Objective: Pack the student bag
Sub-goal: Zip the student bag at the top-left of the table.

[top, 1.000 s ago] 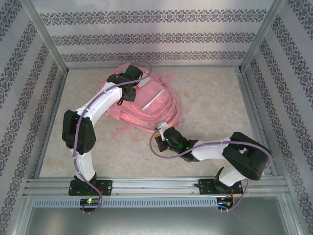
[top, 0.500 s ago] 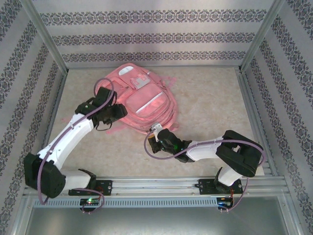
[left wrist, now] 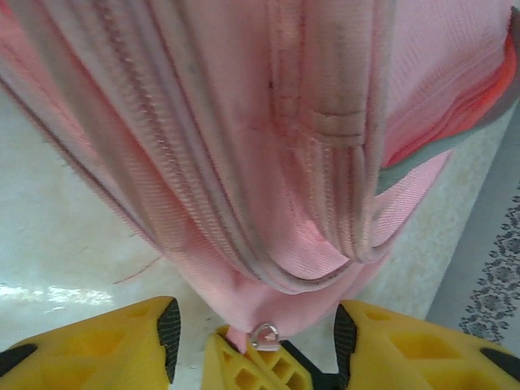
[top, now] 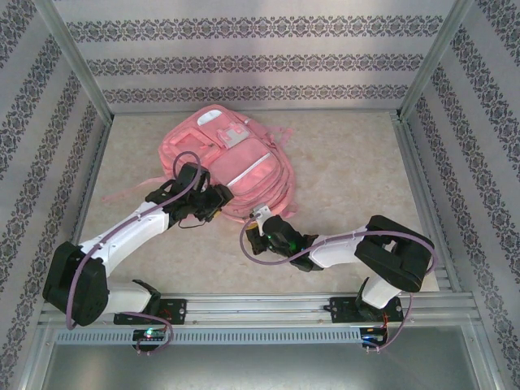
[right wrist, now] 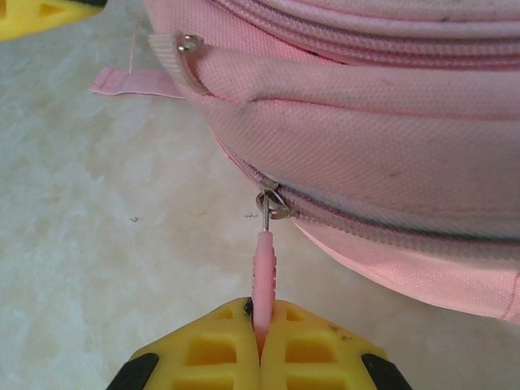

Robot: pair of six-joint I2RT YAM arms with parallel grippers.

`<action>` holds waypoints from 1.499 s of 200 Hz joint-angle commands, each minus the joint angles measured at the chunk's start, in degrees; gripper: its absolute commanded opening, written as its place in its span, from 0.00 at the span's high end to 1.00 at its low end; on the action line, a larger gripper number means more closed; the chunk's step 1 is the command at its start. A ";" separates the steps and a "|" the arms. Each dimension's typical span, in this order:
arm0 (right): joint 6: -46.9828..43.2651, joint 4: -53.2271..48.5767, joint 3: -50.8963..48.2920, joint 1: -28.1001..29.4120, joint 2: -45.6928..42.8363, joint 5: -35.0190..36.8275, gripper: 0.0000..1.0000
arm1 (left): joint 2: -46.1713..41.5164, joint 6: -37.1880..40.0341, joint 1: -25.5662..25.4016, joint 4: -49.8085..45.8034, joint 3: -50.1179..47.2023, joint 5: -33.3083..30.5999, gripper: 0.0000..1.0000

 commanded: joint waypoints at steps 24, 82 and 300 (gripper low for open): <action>1.32 2.95 -0.66 0.89 0.43 1.40 1.00 | 0.70 -3.07 -1.61 3.15 -1.10 0.53 0.51; 1.71 3.18 -0.66 0.89 0.87 2.45 1.00 | 0.37 -3.37 -3.80 -3.45 0.39 -2.10 0.53; -0.65 -7.62 -3.30 0.80 -5.05 11.01 1.00 | 5.63 -2.65 -4.11 -2.78 2.41 -10.11 0.99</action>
